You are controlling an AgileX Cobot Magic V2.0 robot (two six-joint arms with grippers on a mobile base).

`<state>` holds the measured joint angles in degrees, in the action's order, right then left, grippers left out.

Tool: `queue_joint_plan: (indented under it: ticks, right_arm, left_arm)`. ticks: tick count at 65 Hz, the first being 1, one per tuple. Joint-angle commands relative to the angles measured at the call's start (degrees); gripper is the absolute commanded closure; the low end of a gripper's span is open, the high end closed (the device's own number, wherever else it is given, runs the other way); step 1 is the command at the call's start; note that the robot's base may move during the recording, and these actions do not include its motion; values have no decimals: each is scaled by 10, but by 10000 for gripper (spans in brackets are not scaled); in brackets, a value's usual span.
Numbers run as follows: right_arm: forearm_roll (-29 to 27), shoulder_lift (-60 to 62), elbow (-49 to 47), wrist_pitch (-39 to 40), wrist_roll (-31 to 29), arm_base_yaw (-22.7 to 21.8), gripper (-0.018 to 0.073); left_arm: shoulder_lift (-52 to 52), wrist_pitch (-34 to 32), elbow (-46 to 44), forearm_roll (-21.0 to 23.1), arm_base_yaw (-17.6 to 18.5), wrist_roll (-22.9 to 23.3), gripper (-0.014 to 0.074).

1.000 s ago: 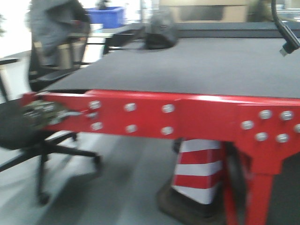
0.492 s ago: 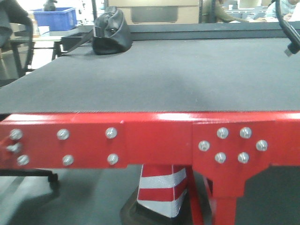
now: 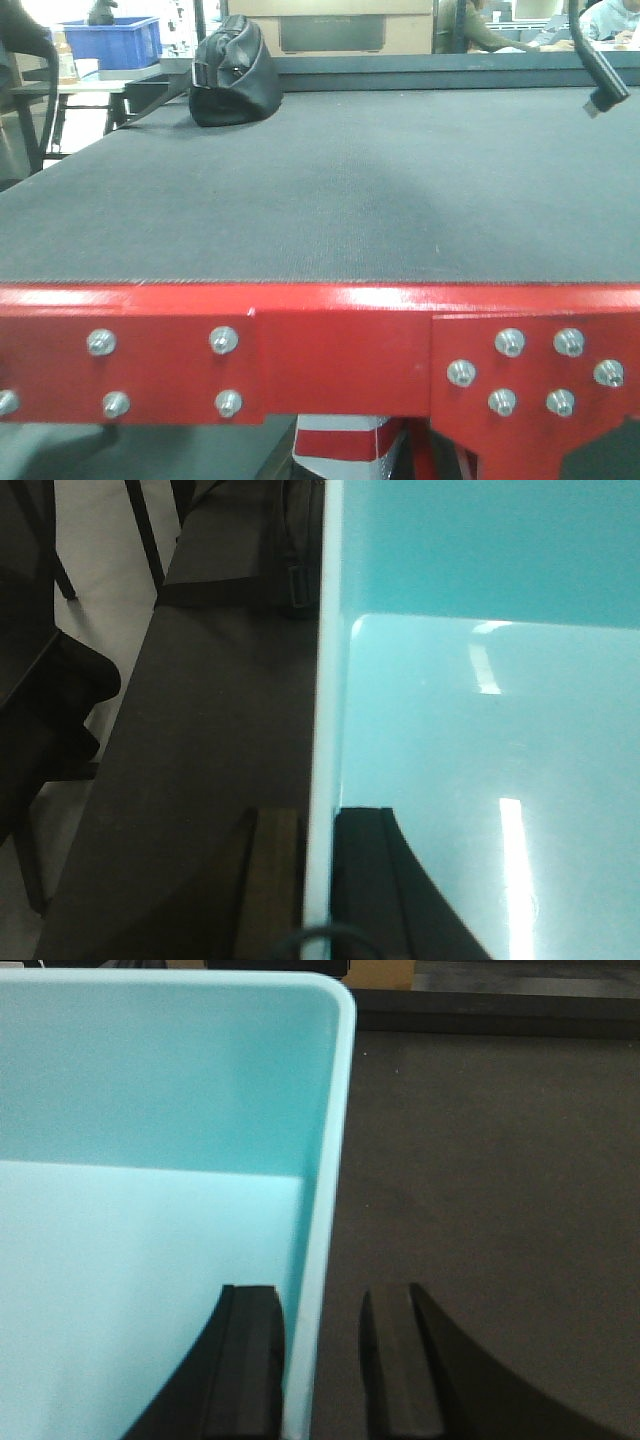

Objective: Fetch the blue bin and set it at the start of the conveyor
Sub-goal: 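Hold the bin with both grippers while driving to the red conveyor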

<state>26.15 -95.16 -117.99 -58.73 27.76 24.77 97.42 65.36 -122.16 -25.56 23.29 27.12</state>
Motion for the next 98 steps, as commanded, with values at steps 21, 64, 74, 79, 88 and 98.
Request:
queue_joint_plan:
  ticks: [21,64,74,79,88,98]
  right_arm:
    - [-8,6,-3,32,18,3,720]
    - [-13,6,-3,34,18,3,720]
    - [-13,6,-3,36,18,3,720]
    - [-13,6,-3,37,18,3,720]
    - [-13,6,-3,36,18,3,720]
    - [-13,6,-3,11,18,3,720]
  left_arm:
    - [-4,-20,-2,5,9,5,707]
    - [-4,-20,-2,5,9,5,707]
    - [-4,-20,-2,5,9,5,707]
    - [-4,-20,-2,5,9,5,707]
    - [-4,-22,-2,7,9,5,707]
    - [-4,-22,-2,12,9,5,707]
